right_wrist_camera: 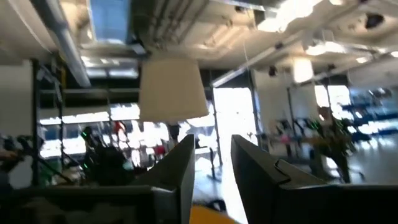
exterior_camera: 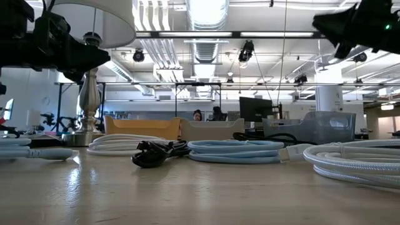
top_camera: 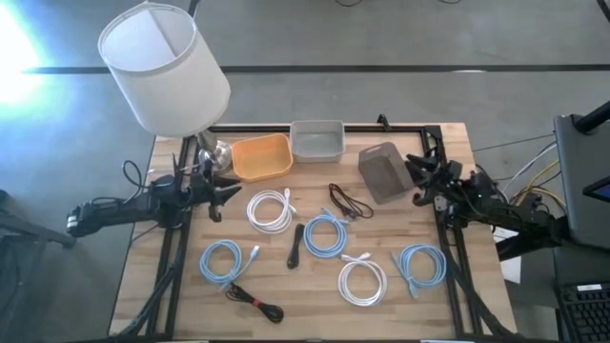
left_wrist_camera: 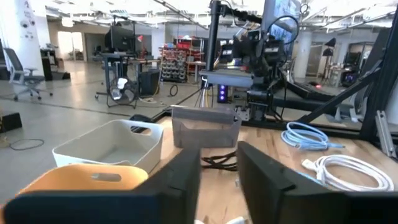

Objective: Pick & Place USB Port
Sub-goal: Put the top white display cable into the yellow bin

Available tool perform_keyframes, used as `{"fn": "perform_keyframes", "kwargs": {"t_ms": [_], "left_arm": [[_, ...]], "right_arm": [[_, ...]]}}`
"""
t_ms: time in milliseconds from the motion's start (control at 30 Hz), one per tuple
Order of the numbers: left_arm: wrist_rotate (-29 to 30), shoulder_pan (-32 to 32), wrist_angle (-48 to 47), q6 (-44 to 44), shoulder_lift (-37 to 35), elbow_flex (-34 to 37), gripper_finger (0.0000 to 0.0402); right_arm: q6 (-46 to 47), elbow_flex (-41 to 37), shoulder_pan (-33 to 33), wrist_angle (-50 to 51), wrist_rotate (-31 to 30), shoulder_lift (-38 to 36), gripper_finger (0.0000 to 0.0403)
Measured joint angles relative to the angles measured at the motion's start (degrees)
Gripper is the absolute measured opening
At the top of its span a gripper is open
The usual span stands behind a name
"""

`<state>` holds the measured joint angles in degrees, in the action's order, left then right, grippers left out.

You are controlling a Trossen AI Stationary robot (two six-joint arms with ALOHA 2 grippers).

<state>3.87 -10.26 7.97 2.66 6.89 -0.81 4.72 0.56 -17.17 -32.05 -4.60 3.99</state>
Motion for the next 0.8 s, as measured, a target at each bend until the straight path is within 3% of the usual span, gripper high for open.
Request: {"fn": "perform_keyframes", "kwargs": {"t_ms": [100,267,467,600,800], "left_arm": [[-0.9,0.0,0.0,1.1,1.6,-1.4,0.0157],[-4.4,0.0,-2.0,1.0,6.4,-6.1,0.0192],[-5.5,0.0,-10.8,5.0,15.3,-12.5,0.0192],[-9.8,0.0,-11.0,6.5,22.6,-13.7,0.0186],[-11.7,0.9,-11.0,6.6,33.6,-13.8,0.0186]], "right_arm": [[-0.4,1.3,0.0,-4.0,3.3,3.0,0.0126],[-0.4,7.8,0.0,-2.7,3.4,13.0,0.0159],[-0.4,18.8,0.0,5.3,2.9,28.8,0.0183],[0.7,24.8,0.0,13.1,1.7,38.4,0.0184],[0.9,30.3,0.0,16.9,1.7,49.3,0.0178]]}}
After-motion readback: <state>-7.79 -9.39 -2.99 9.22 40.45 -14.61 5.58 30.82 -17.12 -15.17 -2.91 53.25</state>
